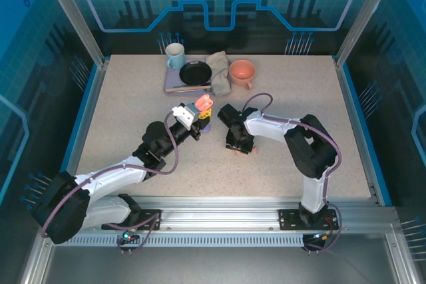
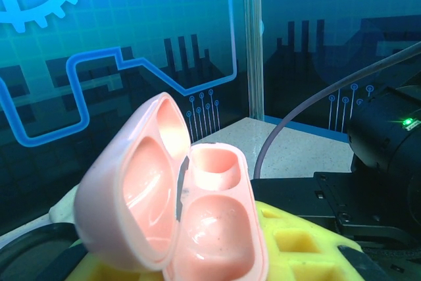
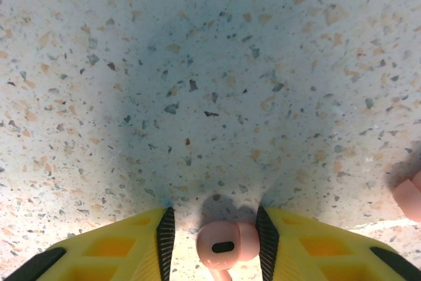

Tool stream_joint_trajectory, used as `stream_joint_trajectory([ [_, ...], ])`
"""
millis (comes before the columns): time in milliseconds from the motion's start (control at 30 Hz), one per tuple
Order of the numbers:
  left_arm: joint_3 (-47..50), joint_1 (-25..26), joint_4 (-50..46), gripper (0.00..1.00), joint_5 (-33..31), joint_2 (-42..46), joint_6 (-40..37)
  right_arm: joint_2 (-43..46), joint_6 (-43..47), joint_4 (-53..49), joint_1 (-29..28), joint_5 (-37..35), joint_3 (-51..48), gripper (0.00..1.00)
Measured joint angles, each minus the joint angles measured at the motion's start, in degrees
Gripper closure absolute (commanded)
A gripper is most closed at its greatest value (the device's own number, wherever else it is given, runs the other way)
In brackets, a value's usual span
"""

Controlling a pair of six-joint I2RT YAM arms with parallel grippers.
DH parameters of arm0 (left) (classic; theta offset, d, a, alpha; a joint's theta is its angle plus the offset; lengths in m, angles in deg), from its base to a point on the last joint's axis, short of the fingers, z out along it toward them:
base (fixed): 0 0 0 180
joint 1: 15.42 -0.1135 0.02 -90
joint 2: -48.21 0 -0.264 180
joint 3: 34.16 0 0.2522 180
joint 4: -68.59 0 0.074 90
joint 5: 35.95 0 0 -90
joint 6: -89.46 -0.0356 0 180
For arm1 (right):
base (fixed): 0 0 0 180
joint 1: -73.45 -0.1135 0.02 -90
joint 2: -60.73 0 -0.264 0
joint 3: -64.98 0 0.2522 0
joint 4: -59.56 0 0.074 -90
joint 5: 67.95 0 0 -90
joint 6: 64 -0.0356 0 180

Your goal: Insert the wireless bluetooth earbuds into the charging case

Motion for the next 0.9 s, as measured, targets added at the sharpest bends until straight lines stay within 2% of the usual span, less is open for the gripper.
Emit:
stream_joint_trajectory([
  [667, 0.0, -0.17, 0.0, 1.0, 0.02, 0.0, 0.04, 0.02, -3.72, -0.68, -0.76, 0.26, -0.11, 0.57],
  [900, 0.0, -0.17, -0.02, 1.0, 0.02, 0.0, 0.04, -0.15, -4.76, -0.76, -0.74, 0.2, -0.04, 0.6],
])
